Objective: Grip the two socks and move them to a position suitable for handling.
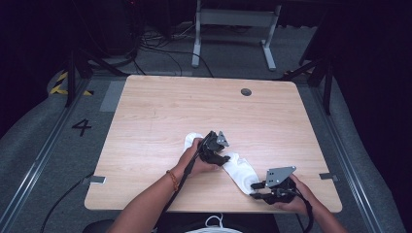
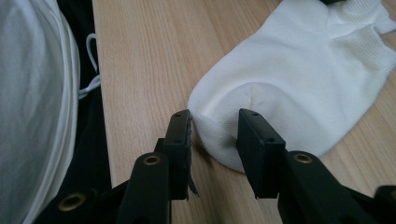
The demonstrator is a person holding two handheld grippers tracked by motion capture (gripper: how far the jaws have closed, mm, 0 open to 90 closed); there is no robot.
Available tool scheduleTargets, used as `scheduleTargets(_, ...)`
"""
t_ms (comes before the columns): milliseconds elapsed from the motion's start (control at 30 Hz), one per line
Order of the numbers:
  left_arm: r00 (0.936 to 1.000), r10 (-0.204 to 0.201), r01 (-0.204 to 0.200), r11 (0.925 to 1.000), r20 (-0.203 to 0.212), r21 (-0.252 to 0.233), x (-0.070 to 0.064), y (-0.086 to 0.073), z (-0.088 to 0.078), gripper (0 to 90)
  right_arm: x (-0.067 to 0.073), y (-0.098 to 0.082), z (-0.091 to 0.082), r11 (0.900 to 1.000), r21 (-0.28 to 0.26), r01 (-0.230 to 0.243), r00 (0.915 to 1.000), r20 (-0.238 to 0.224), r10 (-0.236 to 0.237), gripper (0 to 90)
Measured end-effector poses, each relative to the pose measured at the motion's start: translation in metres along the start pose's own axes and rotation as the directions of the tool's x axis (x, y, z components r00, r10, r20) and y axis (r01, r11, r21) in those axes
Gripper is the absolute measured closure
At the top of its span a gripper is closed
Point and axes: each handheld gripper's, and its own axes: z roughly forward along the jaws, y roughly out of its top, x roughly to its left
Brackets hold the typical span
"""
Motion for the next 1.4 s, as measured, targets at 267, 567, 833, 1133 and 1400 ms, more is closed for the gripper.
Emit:
scheduleTargets(267, 0.9971, 0.058, -0.059, 0.9982, 0.049, 0.009, -0.002, 0.004, 0.001, 75.9, 0.002, 0.002, 0.002, 0.999, 0.002, 0.032, 0.999, 0.032, -0.032, 83.5)
scheduleTargets(567, 0.9946, 0.093, -0.094, 0.9951, 0.047, 0.031, 0.016, 0.014, -0.012, 88.6, 0.007, 0.02, 0.006, 0.996, -0.053, 0.066, 0.997, 0.045, -0.063, 86.8)
scheduleTargets(833, 0.9952, 0.09, -0.091, 0.9957, 0.039, 0.017, 0.026, 0.018, -0.019, 88.6, 0.01, 0.04, 0.02, 0.994, -0.049, 0.102, 0.9938, 0.05, -0.1, 86.7)
scheduleTargets(1133, 0.9949, 0.088, -0.09, 0.995, 0.048, 0.042, 0.035, 0.015, -0.001, 88.3, 0.012, 0.053, 0.039, 0.995, -0.035, 0.094, 0.9953, 0.029, -0.093, 86.6)
scheduleTargets(1400, 0.9991, 0.039, -0.039, 0.9991, 0.016, 0.013, 0.044, 0.016, -0.002, 68.0, 0.011, 0.054, 0.029, 0.993, -0.084, 0.081, 0.9962, 0.038, -0.078, 65.2)
